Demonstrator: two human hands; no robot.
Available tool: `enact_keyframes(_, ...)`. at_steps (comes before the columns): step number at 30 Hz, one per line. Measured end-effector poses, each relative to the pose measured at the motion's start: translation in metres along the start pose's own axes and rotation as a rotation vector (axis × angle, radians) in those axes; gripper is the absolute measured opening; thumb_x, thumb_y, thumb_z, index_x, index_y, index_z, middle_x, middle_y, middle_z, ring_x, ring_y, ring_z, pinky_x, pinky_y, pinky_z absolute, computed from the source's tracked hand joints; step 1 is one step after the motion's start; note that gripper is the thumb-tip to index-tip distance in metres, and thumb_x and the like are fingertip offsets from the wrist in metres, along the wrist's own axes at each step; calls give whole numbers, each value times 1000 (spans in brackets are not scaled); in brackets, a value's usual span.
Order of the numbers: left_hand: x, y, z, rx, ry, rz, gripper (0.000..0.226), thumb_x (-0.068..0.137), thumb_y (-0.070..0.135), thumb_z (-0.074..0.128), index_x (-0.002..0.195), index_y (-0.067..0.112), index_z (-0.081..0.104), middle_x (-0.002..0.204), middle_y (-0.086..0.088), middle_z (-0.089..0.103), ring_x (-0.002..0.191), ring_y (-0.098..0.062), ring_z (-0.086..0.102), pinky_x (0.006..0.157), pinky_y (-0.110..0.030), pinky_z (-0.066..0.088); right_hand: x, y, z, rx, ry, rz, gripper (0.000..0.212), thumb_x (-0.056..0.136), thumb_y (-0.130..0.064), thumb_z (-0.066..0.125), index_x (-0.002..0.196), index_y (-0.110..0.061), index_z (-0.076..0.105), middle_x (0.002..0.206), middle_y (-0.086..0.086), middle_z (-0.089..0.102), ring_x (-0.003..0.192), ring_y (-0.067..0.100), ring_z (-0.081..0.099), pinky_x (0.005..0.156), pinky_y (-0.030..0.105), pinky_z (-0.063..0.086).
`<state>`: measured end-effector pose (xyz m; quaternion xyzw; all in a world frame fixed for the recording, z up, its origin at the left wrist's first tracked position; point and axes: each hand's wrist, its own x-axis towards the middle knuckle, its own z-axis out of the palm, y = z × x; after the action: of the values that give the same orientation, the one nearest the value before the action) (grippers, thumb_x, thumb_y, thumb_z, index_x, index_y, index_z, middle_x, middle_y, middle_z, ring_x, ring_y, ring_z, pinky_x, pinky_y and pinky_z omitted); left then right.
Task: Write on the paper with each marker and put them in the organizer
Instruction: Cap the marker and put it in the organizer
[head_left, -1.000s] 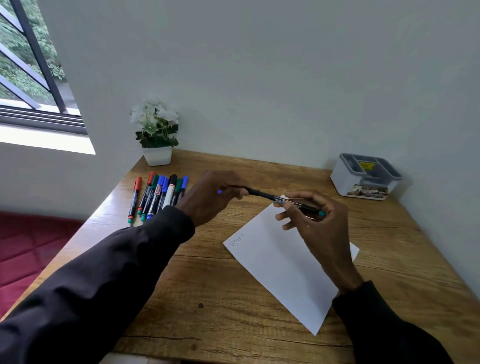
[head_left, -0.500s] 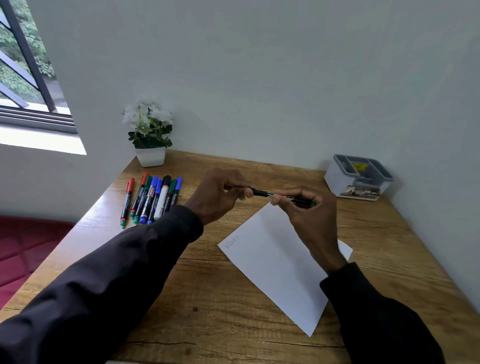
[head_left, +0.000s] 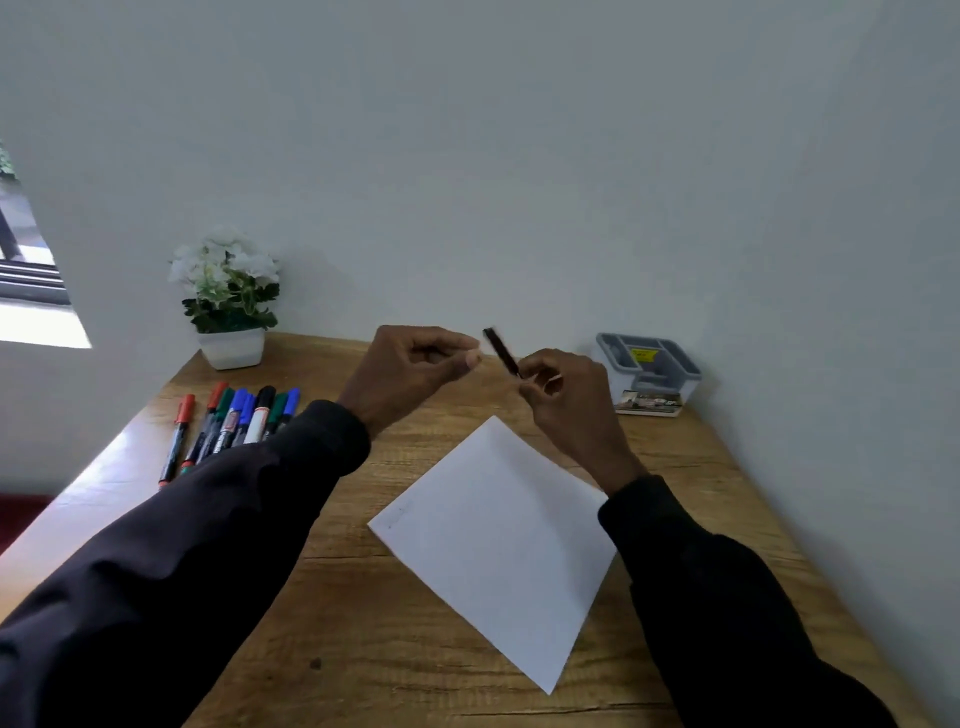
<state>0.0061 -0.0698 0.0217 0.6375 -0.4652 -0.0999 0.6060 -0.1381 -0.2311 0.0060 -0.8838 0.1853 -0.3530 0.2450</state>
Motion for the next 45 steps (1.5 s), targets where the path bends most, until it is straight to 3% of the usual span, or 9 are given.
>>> enact_keyframes(4,10,-7,11,-103,-14,-113,21,85,28,76,99,13,77,94,-1,77,93,-16,73,87,-24,57,21,26,-29,135,133,153,14,90,-4,77,96,-16,74,77,-10,70,71,-5,67,67,9,50)
enact_keyframes(13,20,-19,15,-163,12,-190,23,85,25,72,99,6,76,96,-6,77,92,-18,73,71,-13,55,83,93,-102,82,312,331,9,87,-11,80,90,-3,78,79,7,77,78,18,76,79,36,64)
enact_keyframes(22,25,-31,0,-23,55,-188,15,88,15,69,97,5,76,89,-7,77,75,-6,72,62,-8,51,122,148,-78,-47,143,449,16,79,-14,88,78,-2,78,88,11,77,88,24,75,84,42,63)
enact_keyframes(26,23,-38,-13,1,56,-224,18,88,17,68,100,6,75,89,-3,77,82,-11,73,64,-9,53,123,157,-67,-60,107,503,16,80,-17,88,82,-4,79,95,13,77,95,25,74,87,37,60)
enact_keyframes(29,18,-40,-18,36,42,-247,20,89,22,67,103,11,75,89,2,77,81,-5,71,63,-7,51,121,158,-64,-64,102,523,15,82,-16,86,81,-4,78,97,14,78,96,24,71,87,35,58)
enact_keyframes(34,16,-41,-23,65,44,-277,11,89,26,65,95,22,74,87,9,76,81,-3,69,61,-5,51,122,158,-62,-85,108,516,18,84,-17,84,73,-7,75,85,12,75,90,25,72,78,34,55)
enact_keyframes(38,14,-42,-27,47,60,-272,15,90,23,65,98,15,74,89,6,76,80,-4,71,61,-6,51,123,156,-61,-58,167,519,16,84,-18,84,75,-7,76,88,9,77,94,25,72,88,41,59)
enact_keyframes(41,10,-41,-32,39,83,-261,16,89,23,66,98,13,75,86,0,77,81,-7,71,62,-7,52,122,149,-64,-37,297,510,13,86,-17,82,90,-5,77,102,11,76,103,28,70,91,42,60)
enact_keyframes(45,2,-41,-41,39,95,-260,9,89,17,66,94,16,74,83,3,77,76,-1,70,61,-5,51,113,120,-71,17,408,413,10,89,-13,78,94,-4,77,91,7,77,85,18,73,85,36,62)
